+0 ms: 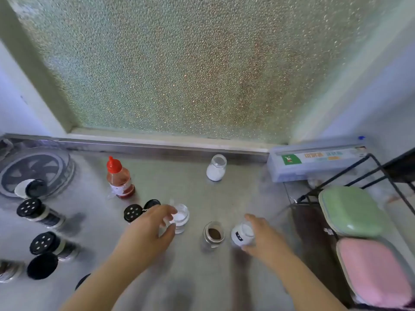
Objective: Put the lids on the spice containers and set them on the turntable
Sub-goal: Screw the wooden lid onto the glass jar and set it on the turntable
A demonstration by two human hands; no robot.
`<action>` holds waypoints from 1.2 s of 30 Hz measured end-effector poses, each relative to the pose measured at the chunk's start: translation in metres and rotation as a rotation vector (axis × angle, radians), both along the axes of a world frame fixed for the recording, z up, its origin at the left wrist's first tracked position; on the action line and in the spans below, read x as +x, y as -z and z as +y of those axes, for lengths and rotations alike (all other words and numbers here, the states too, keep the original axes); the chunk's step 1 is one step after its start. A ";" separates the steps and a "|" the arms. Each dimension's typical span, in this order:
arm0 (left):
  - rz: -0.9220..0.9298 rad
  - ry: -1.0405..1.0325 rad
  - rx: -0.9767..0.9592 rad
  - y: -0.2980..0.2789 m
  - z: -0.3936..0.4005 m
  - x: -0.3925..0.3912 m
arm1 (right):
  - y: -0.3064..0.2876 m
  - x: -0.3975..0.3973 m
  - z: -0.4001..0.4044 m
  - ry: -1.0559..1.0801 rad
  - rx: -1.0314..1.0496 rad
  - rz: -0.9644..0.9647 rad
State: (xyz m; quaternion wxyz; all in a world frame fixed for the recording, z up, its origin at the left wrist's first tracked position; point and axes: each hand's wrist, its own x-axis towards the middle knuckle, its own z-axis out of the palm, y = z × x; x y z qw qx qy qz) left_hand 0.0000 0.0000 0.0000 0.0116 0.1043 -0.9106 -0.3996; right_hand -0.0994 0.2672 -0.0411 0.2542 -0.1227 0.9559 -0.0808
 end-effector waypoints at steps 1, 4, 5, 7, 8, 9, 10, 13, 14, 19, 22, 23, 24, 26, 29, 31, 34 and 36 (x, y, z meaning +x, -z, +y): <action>0.012 -0.012 0.004 0.002 -0.001 0.001 | 0.000 -0.002 -0.003 0.001 0.024 0.008; 0.023 -0.041 0.002 -0.003 0.000 0.005 | -0.012 -0.010 -0.012 -0.037 0.097 0.016; 0.031 -0.037 0.008 -0.003 0.000 0.006 | -0.021 -0.013 -0.016 -0.059 0.115 0.016; 0.038 -0.033 0.019 -0.005 -0.001 0.008 | -0.046 -0.021 -0.025 -0.090 0.088 0.072; 0.033 -0.025 0.019 -0.010 -0.002 0.007 | -0.062 -0.025 -0.031 -0.101 0.050 0.112; 0.045 -0.017 0.027 -0.014 -0.003 0.005 | -0.081 -0.028 -0.042 -0.112 -0.003 0.154; 0.056 -0.007 0.036 -0.021 -0.005 0.003 | -0.103 -0.028 -0.055 -0.126 -0.070 0.196; 0.047 0.028 0.062 -0.051 -0.014 -0.001 | -0.160 -0.020 -0.099 -0.219 -0.307 0.264; 0.035 0.025 0.081 -0.060 -0.020 0.001 | -0.173 -0.014 -0.115 -0.263 -0.366 0.259; 0.146 -0.095 0.240 -0.077 -0.071 0.032 | -0.197 0.027 -0.202 -0.470 -0.544 0.168; 0.224 -0.237 0.265 -0.081 -0.109 0.066 | -0.187 0.055 -0.257 -0.579 -0.605 0.136; 0.241 -0.290 0.267 -0.081 -0.122 0.079 | -0.183 0.064 -0.275 -0.610 -0.622 0.125; 0.245 -0.342 0.268 -0.079 -0.135 0.093 | -0.178 0.074 -0.292 -0.629 -0.632 0.097; 0.234 -0.435 0.257 -0.072 -0.159 0.121 | -0.168 0.093 -0.321 -0.664 -0.662 0.044; 0.219 -0.519 0.215 -0.060 -0.190 0.154 | -0.156 0.118 -0.354 -0.732 -0.702 -0.035; 0.217 -0.569 0.209 -0.052 -0.205 0.169 | -0.153 0.127 -0.367 -0.769 -0.666 -0.115; 0.197 -0.616 0.236 -0.046 -0.221 0.185 | -0.145 0.129 -0.378 -0.759 -0.631 -0.157; 0.179 -0.629 0.259 -0.043 -0.228 0.191 | -0.136 0.126 -0.379 -0.704 -0.635 -0.167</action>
